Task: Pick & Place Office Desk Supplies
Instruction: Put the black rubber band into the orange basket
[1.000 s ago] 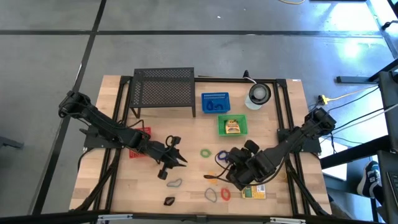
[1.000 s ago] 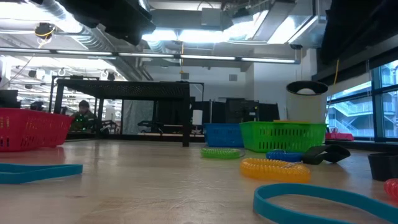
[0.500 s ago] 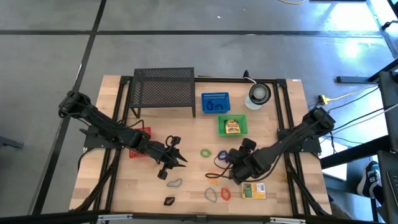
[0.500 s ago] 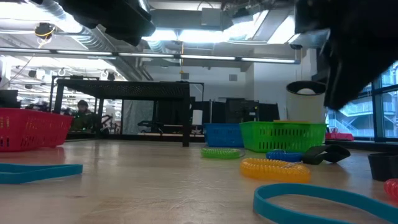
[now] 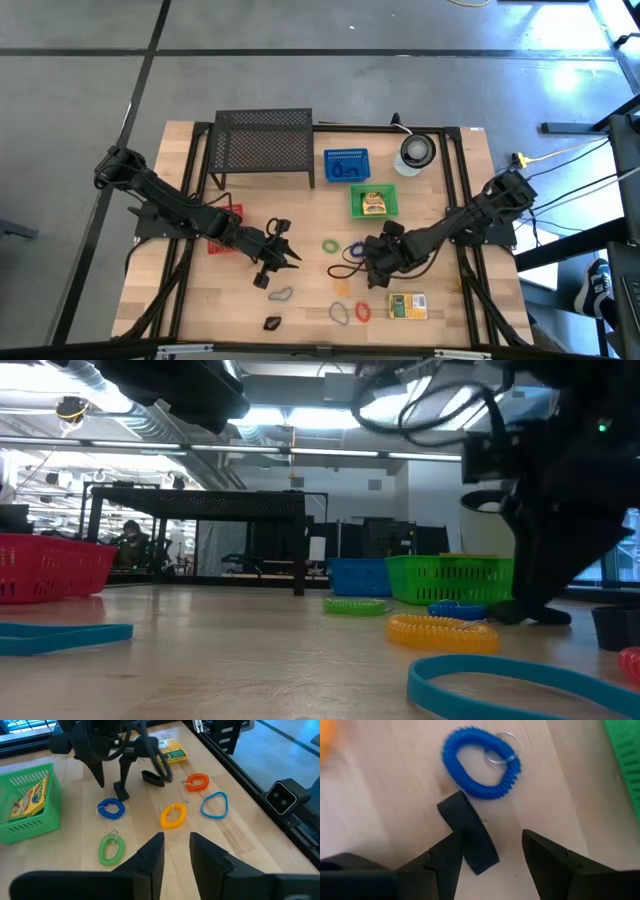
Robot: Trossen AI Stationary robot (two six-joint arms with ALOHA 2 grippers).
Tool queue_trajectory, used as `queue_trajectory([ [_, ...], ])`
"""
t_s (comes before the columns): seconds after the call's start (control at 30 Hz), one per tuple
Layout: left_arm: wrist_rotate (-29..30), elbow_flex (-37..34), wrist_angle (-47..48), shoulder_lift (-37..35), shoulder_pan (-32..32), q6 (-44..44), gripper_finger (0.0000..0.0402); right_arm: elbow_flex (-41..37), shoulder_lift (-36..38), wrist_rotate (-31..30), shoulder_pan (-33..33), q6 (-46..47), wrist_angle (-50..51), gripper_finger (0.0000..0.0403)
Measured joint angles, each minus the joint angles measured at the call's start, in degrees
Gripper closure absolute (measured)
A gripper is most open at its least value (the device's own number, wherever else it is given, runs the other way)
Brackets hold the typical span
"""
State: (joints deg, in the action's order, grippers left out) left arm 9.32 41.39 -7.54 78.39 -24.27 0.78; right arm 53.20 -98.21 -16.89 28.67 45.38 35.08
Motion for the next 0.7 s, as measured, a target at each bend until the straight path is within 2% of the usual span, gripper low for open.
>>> queue_trajectory([
  [0.27, 0.0, 0.0, 0.01, 0.0, 0.0, 0.0, 0.0315, -1.61, 0.04, 0.64, -0.84, -0.1, -0.67, 0.0198],
  [0.57, 0.0, 0.0, 0.03, 0.0, 0.0, 0.0, 0.0316, -1.7, 0.08, 5.88, -0.86, 0.23, -2.64, 0.0254],
  [0.7, 0.0, 0.0, 0.03, 0.0, 0.0, 0.0, 0.0315, -1.7, 0.05, 7.88, -1.11, 0.94, -3.7, 0.0252],
])
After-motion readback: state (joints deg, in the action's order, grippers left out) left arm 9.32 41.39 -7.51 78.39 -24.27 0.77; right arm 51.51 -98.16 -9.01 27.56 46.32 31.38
